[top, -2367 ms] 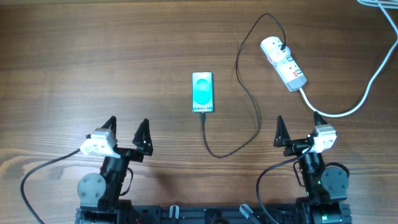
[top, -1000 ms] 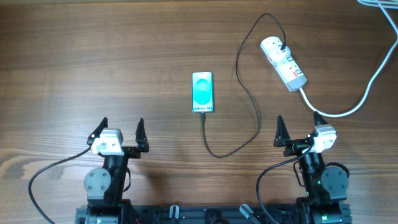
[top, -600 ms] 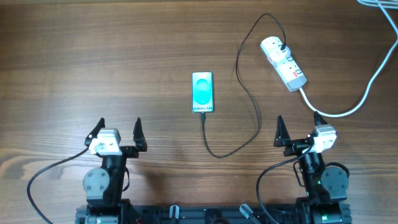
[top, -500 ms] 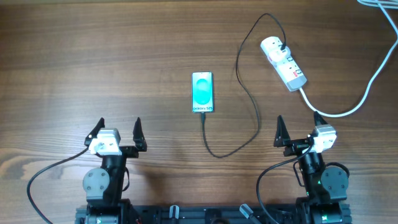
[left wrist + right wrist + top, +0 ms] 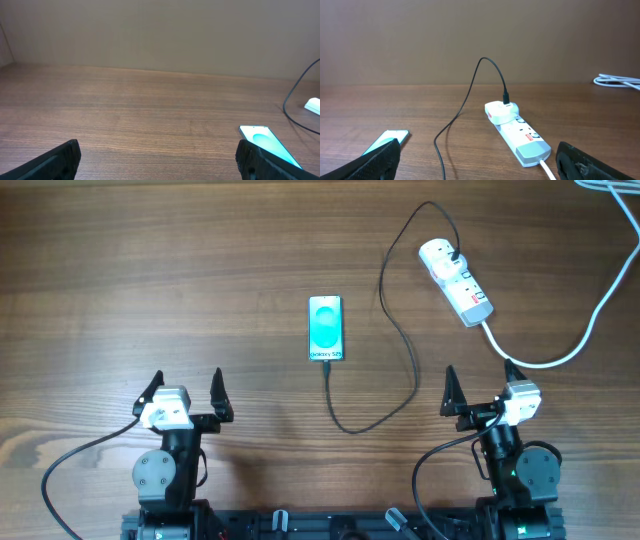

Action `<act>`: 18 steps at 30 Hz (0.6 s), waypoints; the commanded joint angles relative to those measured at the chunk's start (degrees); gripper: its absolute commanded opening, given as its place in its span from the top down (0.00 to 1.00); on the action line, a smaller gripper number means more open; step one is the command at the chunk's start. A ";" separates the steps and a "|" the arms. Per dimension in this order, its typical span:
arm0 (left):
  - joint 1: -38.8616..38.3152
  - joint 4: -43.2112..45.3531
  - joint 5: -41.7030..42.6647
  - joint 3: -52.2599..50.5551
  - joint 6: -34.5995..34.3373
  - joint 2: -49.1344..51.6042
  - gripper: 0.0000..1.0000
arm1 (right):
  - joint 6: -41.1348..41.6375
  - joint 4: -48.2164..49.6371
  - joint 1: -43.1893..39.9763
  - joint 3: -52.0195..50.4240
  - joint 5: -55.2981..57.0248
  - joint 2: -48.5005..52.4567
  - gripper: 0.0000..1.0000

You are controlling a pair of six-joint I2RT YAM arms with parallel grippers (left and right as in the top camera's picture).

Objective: Plug charger to phone and switch on socket

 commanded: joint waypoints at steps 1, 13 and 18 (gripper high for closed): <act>0.42 -0.33 -0.74 -0.22 0.31 -0.61 0.00 | -0.68 0.15 -0.20 -0.07 0.33 -0.31 0.00; 0.42 -0.35 -0.74 -0.22 2.08 -0.61 0.00 | -0.70 0.15 -0.17 -0.07 0.33 -0.31 0.00; 0.42 -0.35 -0.50 -0.22 3.32 -0.61 0.00 | -0.68 0.15 -0.20 -0.07 0.33 -0.31 0.00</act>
